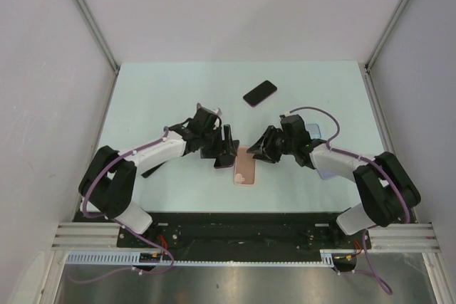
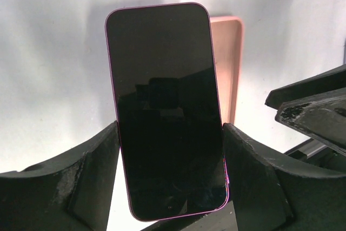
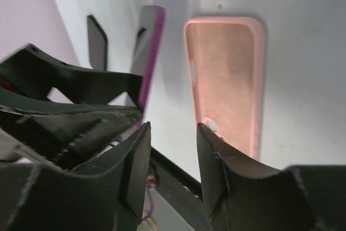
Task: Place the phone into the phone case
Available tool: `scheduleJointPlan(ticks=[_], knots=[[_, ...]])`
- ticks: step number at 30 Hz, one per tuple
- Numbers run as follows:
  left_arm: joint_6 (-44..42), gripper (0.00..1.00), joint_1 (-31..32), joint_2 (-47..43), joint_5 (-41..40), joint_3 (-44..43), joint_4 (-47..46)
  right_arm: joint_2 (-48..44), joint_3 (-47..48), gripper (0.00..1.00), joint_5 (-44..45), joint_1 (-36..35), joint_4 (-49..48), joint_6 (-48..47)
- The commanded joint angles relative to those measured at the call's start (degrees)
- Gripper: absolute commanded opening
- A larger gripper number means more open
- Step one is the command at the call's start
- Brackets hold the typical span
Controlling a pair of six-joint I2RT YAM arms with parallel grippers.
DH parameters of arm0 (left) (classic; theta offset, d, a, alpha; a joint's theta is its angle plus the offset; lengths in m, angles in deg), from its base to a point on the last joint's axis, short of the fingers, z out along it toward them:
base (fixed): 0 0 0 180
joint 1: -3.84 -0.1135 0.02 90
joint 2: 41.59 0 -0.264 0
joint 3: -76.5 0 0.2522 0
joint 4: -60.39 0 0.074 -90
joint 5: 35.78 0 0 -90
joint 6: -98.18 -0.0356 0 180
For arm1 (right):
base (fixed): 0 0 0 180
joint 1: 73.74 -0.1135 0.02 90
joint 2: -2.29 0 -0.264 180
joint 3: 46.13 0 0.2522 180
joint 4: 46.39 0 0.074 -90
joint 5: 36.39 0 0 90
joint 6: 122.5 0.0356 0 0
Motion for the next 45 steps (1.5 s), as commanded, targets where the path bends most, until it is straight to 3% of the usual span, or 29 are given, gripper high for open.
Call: scheduleJointPlan(ticks=[1,9,25,34,36,39,43,45], knots=[[2.2,0.46,0.2,-2.9,1.5,2.3,-5.7,3.6,-0.2,0.45,-3.2,-1.6,-11.4,11.3],[1.7,0.46,0.2,-5.9,1.9,4.3,-8.0,6.4,-0.2,0.46,0.9,-1.9,-13.2,15.9],[2.1,0.46,0.2,-8.0,4.5,7.4,-12.8,13.0,-0.2,0.44,-1.0,-2.2,-22.0,21.9],[2.1,0.47,0.2,-7.7,5.9,7.8,-13.8,15.8,-0.3,0.22,-2.7,-2.8,-25.7,22.3],[2.0,0.48,0.2,-7.8,6.2,7.8,-13.4,15.1,-0.5,0.12,-2.5,-2.4,-25.6,21.8],[1.9,0.59,0.2,-8.2,5.8,7.2,-11.7,13.6,-0.8,0.00,-3.0,-1.3,-25.7,20.5],[1.1,0.81,0.2,-9.3,6.5,5.3,-9.4,10.6,-1.2,0.00,-4.0,1.4,-22.4,16.7],[0.1,0.84,0.2,-9.7,6.0,4.3,-7.5,9.6,-1.1,0.00,-6.7,2.8,-21.8,13.2]])
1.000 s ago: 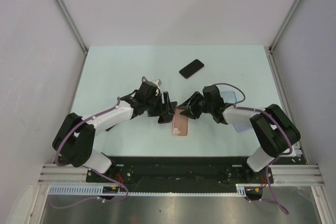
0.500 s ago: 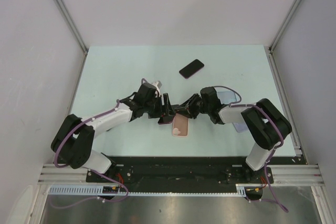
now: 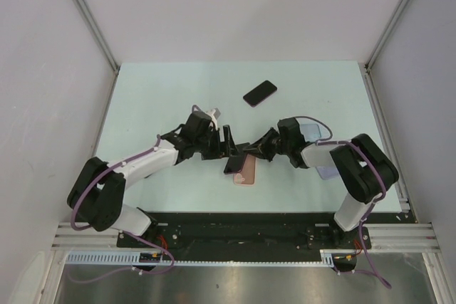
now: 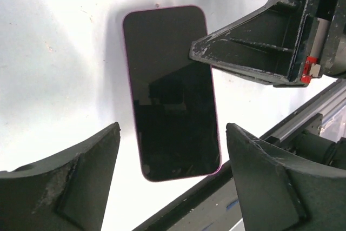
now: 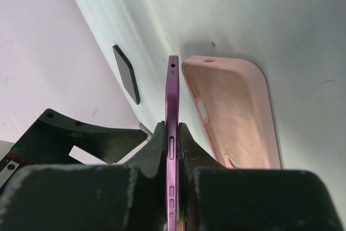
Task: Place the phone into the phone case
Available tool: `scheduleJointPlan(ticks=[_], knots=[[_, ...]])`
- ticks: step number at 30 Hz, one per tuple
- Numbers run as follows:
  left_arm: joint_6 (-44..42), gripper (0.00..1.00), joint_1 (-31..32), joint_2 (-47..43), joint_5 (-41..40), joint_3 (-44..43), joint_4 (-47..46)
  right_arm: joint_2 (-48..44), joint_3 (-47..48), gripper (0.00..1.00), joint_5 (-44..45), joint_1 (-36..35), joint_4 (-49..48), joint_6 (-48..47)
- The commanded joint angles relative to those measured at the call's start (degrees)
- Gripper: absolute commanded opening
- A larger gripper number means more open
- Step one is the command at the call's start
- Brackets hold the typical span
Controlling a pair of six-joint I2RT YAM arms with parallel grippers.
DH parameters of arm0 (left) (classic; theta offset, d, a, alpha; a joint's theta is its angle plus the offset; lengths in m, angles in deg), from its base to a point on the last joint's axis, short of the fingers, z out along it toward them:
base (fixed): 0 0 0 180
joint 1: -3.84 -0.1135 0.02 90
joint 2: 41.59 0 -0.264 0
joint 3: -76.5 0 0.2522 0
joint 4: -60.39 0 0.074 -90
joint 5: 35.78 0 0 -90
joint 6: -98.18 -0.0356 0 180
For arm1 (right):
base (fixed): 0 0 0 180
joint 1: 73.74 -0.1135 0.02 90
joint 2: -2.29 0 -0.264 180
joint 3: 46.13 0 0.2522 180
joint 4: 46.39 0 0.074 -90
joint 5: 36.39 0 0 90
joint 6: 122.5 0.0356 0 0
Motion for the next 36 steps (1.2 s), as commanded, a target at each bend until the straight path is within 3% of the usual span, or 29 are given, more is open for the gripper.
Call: scheduleJointPlan(ticks=[1,3,6,10,15,23,36], knots=[[-1.6,0.84,0.1,-3.8,0.7,-4.3,2.3,-6.0,0.4,0.00,-5.3,3.2,0.0,-6.2],[-2.2,0.84,-0.2,-4.7,-0.5,-4.6,3.6,-6.9,0.4,0.00,-8.2,4.2,1.9,-10.8],[-2.4,0.74,-1.4,-4.5,-1.4,-4.7,4.8,-8.3,0.4,0.00,-12.1,5.2,4.1,-17.6],[-2.0,0.32,-2.8,-2.1,0.0,-4.6,5.5,-8.3,0.3,0.00,-14.8,5.6,5.2,-25.1],[-0.7,0.00,-2.7,1.5,2.5,-3.6,2.6,-6.6,0.4,0.00,-15.6,6.6,6.4,-28.7],[0.0,0.00,-2.7,6.1,2.6,-2.0,-0.7,-6.0,0.4,0.00,-11.1,7.6,9.4,-31.8],[1.0,0.00,-2.2,13.4,5.8,0.3,-5.9,-1.1,0.4,0.00,-11.1,8.4,2.9,-29.4]])
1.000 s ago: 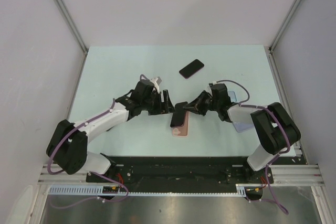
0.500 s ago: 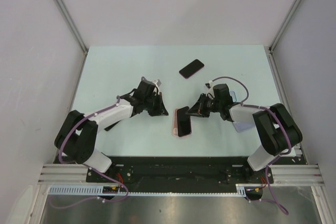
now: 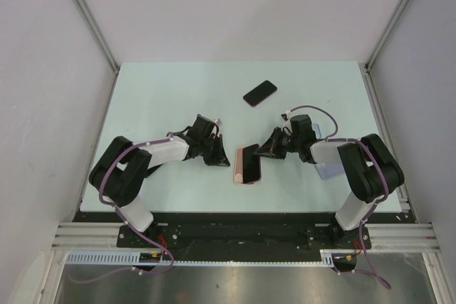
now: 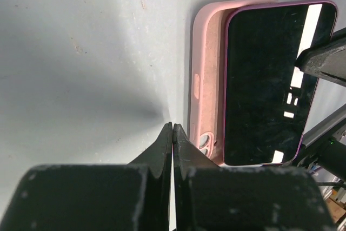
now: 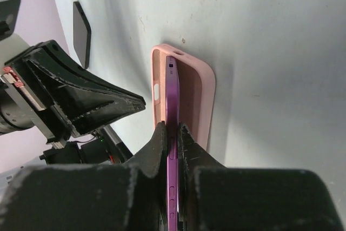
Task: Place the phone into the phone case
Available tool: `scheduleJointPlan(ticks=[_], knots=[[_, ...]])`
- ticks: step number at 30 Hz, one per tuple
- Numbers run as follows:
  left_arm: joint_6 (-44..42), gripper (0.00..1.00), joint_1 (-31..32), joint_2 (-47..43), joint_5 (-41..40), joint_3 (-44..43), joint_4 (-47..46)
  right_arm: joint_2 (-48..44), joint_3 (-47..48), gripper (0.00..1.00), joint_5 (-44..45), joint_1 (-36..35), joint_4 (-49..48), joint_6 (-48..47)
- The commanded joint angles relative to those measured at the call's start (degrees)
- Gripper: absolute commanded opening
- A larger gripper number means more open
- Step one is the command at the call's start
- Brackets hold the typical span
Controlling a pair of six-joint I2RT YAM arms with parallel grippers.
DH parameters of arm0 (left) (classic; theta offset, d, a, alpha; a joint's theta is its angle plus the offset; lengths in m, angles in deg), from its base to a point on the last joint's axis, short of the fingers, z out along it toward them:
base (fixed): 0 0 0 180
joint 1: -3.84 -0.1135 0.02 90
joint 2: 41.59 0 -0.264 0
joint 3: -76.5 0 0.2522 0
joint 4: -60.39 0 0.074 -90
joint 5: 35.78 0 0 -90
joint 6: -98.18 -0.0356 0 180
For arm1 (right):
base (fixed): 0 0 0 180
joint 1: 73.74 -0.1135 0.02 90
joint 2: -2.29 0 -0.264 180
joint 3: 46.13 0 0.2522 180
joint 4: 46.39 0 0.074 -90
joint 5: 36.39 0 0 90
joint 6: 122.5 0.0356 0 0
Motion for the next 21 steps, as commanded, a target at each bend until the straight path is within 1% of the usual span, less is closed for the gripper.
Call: scheduleJointPlan(ticks=[1,4,9,18,21], knots=[[0.7,0.00,0.5,1.2,1.8,0.3,-3.5,1.5,0.7,0.00,-0.2,-0.1,-4.9,0.5],[0.8,0.00,0.7,2.4,2.0,0.3,-3.9,2.1,0.7,0.00,0.0,-0.7,-6.3,0.2],[0.9,0.00,1.1,3.8,2.4,0.3,-4.4,2.6,0.7,0.00,1.5,-1.9,-5.7,-1.1],[1.2,0.00,1.7,4.7,2.6,-0.1,-5.0,4.9,0.0,0.00,2.9,-4.4,-8.3,0.3],[1.3,0.00,2.1,4.6,2.5,-0.1,-5.1,5.6,-0.7,0.00,3.7,-4.6,-9.6,2.1]])
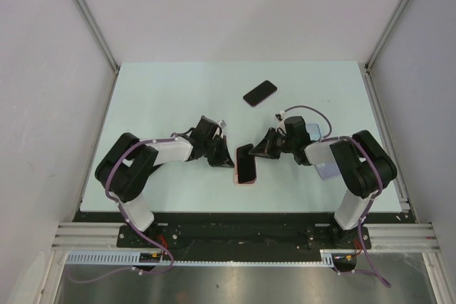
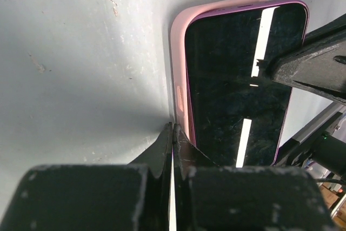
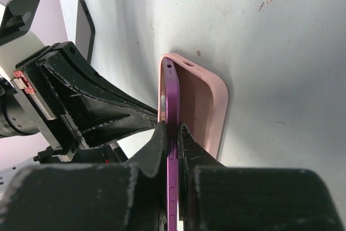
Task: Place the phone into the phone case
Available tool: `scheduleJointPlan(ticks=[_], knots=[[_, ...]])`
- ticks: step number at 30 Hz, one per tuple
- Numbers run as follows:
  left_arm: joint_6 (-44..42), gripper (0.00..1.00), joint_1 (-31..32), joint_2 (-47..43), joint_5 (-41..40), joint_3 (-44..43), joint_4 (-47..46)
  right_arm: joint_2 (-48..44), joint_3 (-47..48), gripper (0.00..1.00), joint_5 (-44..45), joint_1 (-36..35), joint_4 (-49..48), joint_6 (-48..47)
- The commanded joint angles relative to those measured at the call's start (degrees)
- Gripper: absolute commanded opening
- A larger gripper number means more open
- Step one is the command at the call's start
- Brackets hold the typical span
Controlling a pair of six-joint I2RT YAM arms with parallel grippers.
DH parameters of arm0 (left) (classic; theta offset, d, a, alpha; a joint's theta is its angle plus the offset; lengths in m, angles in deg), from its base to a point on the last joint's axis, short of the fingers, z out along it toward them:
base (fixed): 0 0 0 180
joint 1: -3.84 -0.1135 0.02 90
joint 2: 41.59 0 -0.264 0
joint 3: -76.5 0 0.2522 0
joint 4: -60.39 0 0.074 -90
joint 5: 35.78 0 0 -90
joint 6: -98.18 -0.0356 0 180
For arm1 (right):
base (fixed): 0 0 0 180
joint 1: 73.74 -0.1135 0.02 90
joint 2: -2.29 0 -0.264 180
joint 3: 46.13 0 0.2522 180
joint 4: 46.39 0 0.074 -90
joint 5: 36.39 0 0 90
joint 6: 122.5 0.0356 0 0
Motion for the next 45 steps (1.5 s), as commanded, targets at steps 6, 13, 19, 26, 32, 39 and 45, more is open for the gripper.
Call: scheduleJointPlan(ticks=[6,13,19,26,32,39,45], knots=[[1.1,0.00,2.7,0.9,-0.4,-0.4,-0.5,3.2,-3.6,0.00,4.9,-2.6,-7.4,6.1],[2.4,0.00,4.7,0.4,-0.6,-0.6,-0.8,5.1,-5.1,0.00,5.8,-3.9,-10.4,7.5],[3.8,0.00,6.0,-1.5,-1.6,-0.7,-0.4,6.2,-5.1,0.01,4.7,-4.1,-12.0,9.6],[2.5,0.01,6.0,-8.3,-9.6,-0.8,3.8,-1.7,-5.1,0.17,5.8,-3.8,-4.7,6.7],[1.6,0.02,5.7,-12.0,-12.8,-1.1,6.3,-9.0,-4.8,0.43,5.6,-0.3,5.3,0.3],[-0.5,0.30,5.0,-9.7,-10.8,-2.0,3.9,-13.1,-4.8,0.65,6.8,1.1,13.9,-5.0],[-1.6,0.40,5.0,-6.7,-9.0,-1.7,1.7,-12.5,-4.7,0.66,8.5,-1.6,14.6,-5.0]])
